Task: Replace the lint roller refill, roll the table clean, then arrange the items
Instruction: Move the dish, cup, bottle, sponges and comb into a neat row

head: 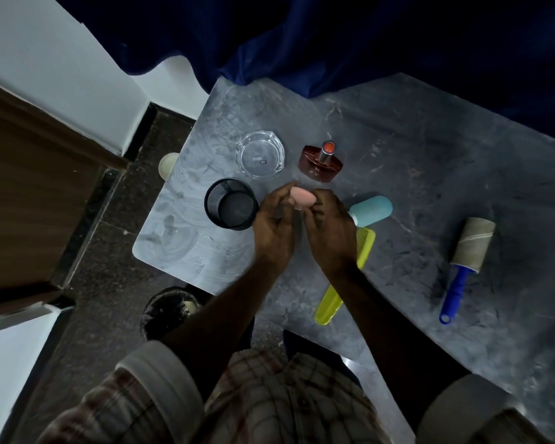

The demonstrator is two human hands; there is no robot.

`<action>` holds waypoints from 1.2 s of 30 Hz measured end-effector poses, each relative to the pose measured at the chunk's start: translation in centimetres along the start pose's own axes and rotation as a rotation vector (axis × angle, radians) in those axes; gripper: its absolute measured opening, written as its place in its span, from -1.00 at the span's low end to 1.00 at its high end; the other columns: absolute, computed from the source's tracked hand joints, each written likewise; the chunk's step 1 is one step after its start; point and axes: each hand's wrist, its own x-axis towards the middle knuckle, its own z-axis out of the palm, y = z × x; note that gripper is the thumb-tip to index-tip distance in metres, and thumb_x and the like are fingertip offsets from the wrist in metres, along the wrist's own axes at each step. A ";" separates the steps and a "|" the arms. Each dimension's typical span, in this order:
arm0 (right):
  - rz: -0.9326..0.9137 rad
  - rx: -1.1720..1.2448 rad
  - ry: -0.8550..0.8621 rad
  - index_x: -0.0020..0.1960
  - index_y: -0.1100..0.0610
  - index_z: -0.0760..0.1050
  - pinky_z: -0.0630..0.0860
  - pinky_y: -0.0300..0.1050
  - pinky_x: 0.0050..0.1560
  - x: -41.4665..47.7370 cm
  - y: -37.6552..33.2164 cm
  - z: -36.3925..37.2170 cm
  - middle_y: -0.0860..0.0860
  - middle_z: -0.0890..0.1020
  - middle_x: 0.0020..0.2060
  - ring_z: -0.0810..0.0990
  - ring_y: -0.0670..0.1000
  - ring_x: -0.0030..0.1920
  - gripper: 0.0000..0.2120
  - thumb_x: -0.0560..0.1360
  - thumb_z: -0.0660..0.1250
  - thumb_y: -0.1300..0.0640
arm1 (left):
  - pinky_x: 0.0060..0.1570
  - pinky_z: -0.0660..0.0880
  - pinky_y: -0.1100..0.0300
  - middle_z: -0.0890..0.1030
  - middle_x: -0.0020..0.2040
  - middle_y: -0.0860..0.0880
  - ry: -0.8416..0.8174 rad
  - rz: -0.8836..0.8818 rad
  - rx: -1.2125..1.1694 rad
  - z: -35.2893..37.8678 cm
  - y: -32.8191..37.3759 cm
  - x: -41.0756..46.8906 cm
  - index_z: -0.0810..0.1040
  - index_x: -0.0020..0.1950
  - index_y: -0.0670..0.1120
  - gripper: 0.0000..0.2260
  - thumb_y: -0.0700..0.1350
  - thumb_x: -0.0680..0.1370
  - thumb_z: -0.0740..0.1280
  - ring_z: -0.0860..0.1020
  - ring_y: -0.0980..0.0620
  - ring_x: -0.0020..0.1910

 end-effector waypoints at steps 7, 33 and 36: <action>-0.005 -0.011 -0.009 0.20 0.12 0.53 0.58 -0.09 0.04 0.4 0.4 0.0 0.04 0.69 0.04 0.67 0.04 0.04 -0.81 0.60 0.37 0.12 | 0.32 0.53 -0.18 0.62 0.21 -0.46 0.005 -0.023 -0.024 0.3 -0.2 0.0 0.53 0.34 -0.44 -0.76 -0.40 0.70 0.23 0.64 -0.26 0.17; 0.092 0.080 -0.029 0.23 0.10 0.54 0.63 0.07 0.06 -0.2 0.6 -3.1 -0.01 0.68 0.05 0.69 0.03 0.04 -0.72 0.53 0.37 0.24 | 0.38 0.52 0.11 0.52 0.49 -0.23 0.081 -0.060 0.052 0.1 -1.7 -4.2 0.40 0.53 -0.32 -0.52 -0.38 0.59 0.31 0.56 -0.07 0.41; 0.151 0.167 0.113 0.11 0.08 0.55 0.68 -0.02 -0.08 -1.1 2.2 -5.5 -0.06 0.69 -0.06 0.71 -0.11 -0.09 -0.76 0.49 0.41 0.28 | 0.23 0.57 0.21 0.64 0.35 -0.10 -0.042 -0.007 0.169 -0.1 -1.5 -7.4 0.55 0.41 -0.25 -0.58 -0.31 0.53 0.29 0.62 0.12 0.30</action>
